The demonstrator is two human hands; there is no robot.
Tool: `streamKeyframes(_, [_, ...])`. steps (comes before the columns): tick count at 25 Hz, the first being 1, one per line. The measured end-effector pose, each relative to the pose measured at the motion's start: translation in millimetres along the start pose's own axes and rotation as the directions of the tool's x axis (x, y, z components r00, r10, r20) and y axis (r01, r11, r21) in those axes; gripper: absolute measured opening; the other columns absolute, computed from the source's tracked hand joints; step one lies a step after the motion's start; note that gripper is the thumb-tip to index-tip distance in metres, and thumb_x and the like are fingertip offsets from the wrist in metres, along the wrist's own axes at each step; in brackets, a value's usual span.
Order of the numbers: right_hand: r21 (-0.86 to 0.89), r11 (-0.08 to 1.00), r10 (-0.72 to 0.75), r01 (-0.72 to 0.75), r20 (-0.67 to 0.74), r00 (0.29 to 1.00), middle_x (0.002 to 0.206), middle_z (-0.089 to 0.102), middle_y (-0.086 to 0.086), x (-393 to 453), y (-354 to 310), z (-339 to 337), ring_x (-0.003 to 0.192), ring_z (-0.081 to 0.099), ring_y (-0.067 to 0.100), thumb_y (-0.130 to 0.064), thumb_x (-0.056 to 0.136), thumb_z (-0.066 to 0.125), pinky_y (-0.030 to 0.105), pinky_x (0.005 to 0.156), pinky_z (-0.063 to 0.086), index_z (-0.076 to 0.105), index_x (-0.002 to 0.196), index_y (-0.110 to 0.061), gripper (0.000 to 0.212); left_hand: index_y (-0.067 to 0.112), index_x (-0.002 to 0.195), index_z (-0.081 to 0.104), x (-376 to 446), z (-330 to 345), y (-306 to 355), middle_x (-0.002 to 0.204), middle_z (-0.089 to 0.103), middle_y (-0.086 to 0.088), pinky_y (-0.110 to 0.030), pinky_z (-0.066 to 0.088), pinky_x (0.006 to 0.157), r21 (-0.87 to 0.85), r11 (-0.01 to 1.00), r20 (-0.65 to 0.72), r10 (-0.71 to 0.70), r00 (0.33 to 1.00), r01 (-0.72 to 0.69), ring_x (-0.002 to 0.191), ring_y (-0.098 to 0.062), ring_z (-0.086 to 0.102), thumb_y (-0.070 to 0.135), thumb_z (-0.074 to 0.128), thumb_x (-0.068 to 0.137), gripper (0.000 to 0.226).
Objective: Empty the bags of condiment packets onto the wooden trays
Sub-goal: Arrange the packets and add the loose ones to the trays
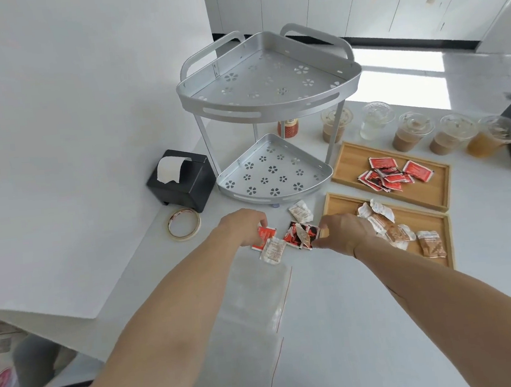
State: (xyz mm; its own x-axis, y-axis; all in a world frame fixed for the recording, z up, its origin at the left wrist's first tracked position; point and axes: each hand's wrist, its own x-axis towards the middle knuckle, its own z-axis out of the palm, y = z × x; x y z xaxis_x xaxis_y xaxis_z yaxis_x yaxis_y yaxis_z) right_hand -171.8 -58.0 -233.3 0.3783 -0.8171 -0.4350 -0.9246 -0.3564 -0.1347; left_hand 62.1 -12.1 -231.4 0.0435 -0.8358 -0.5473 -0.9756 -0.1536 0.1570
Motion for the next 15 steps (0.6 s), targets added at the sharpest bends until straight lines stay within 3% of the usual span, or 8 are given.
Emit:
streamKeyframes(4, [0.021,1.0,0.004,-0.004,-0.021,1.0,0.105,0.064,0.001,22.1,-21.5,11.9,0.103,0.06,0.026,-0.061,0.081,0.059,0.033,0.073,0.045,0.058,0.108,-0.021,0.049,0.031,0.125,0.056,8.2,19.7,12.0,0.121,0.053,-0.002,-0.037,0.046,0.08,0.057,0.996,-0.055,0.074,0.996,-0.071,0.114,-0.023,0.05,0.035,0.077,0.076,0.054])
streamKeyframes(7, [0.017,1.0,0.021,-0.02,-0.041,0.999,0.095,0.063,0.002,32.1,-31.6,25.8,0.099,0.061,0.027,-0.063,0.081,0.057,0.035,0.076,0.046,0.053,0.094,-0.021,0.045,0.028,0.124,0.057,11.8,34.9,17.3,0.119,0.052,-0.003,-0.034,0.042,0.072,0.111,0.989,-0.115,0.108,0.987,-0.095,0.113,-0.023,0.05,0.03,0.074,0.08,0.048])
streamKeyframes(12, [0.01,0.999,0.044,-0.043,-0.087,0.995,0.098,0.068,0.004,34.1,-31.5,29.6,0.095,0.059,0.028,-0.032,0.086,0.055,0.033,0.071,0.04,0.059,0.104,-0.019,0.023,0.024,0.112,0.062,17.0,48.5,15.2,0.114,0.048,-0.002,-0.032,0.04,0.067,0.077,0.993,-0.17,0.103,0.98,-0.091,0.106,-0.021,0.05,0.02,0.072,0.083,0.031])
streamKeyframes(15, [0.092,0.994,0.068,-0.06,-0.094,0.993,0.099,0.069,0.006,32.5,-27.9,28.8,0.098,0.06,0.03,-0.027,0.085,0.055,0.034,0.073,0.042,0.063,0.106,-0.018,0.024,0.021,0.102,0.063,18.6,46.9,15.1,0.111,0.048,-0.001,-0.033,0.038,0.066,0.009,0.996,-0.178,0.085,0.98,-0.085,0.104,-0.022,0.049,0.016,0.07,0.082,0.022])
